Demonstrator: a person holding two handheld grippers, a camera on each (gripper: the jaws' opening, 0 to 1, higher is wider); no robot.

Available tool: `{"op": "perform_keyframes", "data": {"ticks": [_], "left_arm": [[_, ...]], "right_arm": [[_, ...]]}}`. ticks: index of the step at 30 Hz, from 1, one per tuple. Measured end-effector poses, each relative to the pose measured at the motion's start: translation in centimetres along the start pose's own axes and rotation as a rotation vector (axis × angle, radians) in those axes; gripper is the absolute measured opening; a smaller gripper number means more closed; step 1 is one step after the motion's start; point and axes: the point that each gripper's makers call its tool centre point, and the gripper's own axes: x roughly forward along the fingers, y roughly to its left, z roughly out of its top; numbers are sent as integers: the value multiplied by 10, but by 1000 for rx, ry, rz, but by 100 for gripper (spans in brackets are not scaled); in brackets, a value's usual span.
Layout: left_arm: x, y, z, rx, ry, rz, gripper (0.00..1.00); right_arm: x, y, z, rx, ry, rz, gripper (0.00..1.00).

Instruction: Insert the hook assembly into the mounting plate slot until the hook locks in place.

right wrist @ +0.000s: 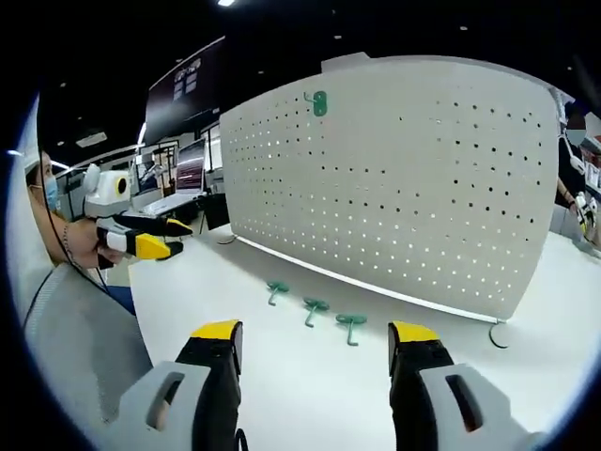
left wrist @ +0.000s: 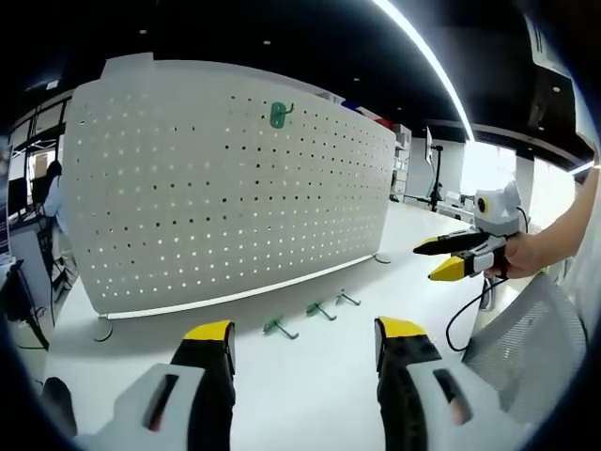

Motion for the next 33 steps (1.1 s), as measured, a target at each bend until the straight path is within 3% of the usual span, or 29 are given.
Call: {"op": "perform_keyframes", "data": {"ticks": [20, 33], "left_arm": [[7, 4, -3, 11, 26, -13, 62], [25, 12, -9, 56, 100, -67, 63]], "right_arm": [[0, 1, -3, 2, 7, 0, 61], [1, 0, 0, 5, 1, -1, 61]]}}
